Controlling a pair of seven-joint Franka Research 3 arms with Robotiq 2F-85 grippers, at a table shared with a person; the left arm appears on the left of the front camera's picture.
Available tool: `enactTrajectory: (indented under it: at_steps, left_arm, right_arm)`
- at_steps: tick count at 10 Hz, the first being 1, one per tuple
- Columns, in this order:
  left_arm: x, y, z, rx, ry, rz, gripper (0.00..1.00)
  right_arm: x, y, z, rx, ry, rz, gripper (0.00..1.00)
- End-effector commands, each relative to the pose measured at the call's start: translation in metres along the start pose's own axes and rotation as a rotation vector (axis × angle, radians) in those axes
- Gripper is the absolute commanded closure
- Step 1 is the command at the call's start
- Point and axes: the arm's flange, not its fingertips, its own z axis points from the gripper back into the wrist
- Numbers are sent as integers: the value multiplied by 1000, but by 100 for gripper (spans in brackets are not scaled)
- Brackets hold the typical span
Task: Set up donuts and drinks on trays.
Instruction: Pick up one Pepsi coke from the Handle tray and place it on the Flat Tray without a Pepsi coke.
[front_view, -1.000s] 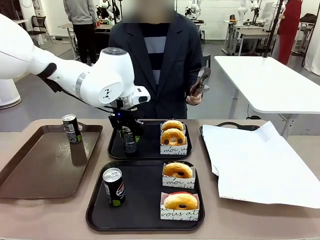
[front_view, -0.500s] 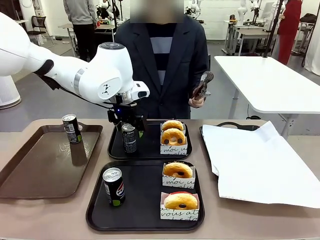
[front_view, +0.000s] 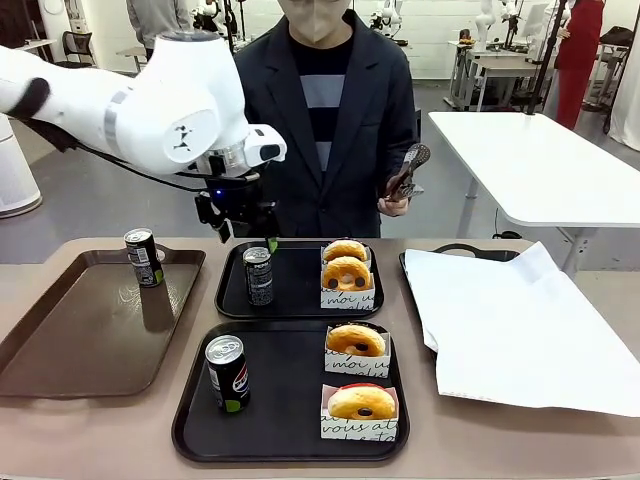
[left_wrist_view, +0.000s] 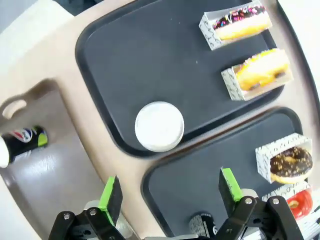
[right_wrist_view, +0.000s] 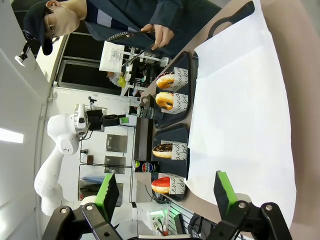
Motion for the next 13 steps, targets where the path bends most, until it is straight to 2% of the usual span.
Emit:
enactTrajectory:
  at_steps: [1, 4, 5, 10, 11, 13]
  left_arm:
    - [-29, 13, 7, -21, 10, 30, 0]
    - [-37, 38, -3, -36, 48, 128, 0]
    - [-30, 17, 10, -9, 18, 61, 0]
    - [-32, 16, 9, -18, 23, 67, 0]
    - [-37, 42, 18, -142, 36, 156, 0]
    - [-39, 124, 54, -589, 36, 276, 0]
  right_arm:
    - [2, 0, -1, 29, -19, 16, 0]
    - [2, 0, -1, 29, -19, 16, 0]
    - [2, 0, -1, 29, -19, 16, 0]
    - [2, 0, -1, 29, -19, 16, 0]
    - [2, 0, -1, 29, -19, 16, 0]
    - [2, 0, -1, 29, -19, 16, 0]
